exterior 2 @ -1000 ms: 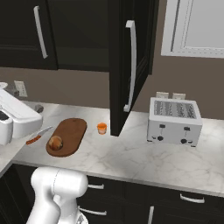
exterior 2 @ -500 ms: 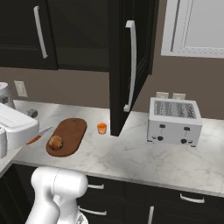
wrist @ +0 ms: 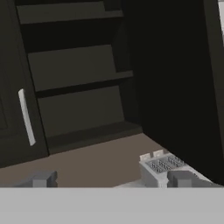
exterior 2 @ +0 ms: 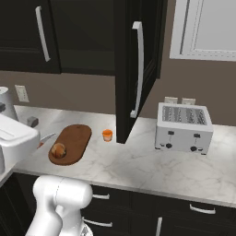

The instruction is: Pick the bread, place it on the cutting board, pick the jam, place it on the counter, and close the cabinet.

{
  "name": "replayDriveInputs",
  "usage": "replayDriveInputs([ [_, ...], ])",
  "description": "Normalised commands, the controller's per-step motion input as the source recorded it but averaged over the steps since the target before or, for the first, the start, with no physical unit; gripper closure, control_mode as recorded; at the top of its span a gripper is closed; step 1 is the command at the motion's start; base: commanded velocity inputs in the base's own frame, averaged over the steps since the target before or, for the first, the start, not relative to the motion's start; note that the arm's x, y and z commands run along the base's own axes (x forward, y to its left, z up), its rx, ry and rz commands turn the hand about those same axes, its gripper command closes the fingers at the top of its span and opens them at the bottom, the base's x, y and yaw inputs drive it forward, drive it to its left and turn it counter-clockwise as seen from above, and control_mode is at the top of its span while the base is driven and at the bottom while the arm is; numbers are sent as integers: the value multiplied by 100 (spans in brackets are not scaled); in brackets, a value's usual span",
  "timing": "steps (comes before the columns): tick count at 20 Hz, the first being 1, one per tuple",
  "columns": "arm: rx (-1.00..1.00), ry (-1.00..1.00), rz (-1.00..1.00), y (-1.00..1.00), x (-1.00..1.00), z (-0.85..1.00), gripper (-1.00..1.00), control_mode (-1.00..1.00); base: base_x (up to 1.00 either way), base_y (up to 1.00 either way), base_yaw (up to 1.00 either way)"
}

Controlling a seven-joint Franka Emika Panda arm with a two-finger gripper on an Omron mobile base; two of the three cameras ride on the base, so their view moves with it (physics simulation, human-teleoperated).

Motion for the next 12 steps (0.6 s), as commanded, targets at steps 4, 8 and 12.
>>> replayDriveInputs([
  [4,-3,-7,0,-23,-16,0,-100,-100,0,0,0],
  [8,-3,-5,0,-17,-20,0,-100,-100,0,0,0],
  [12,-4,-5,0,-20,-31,0,-100,-100,0,0,0],
])
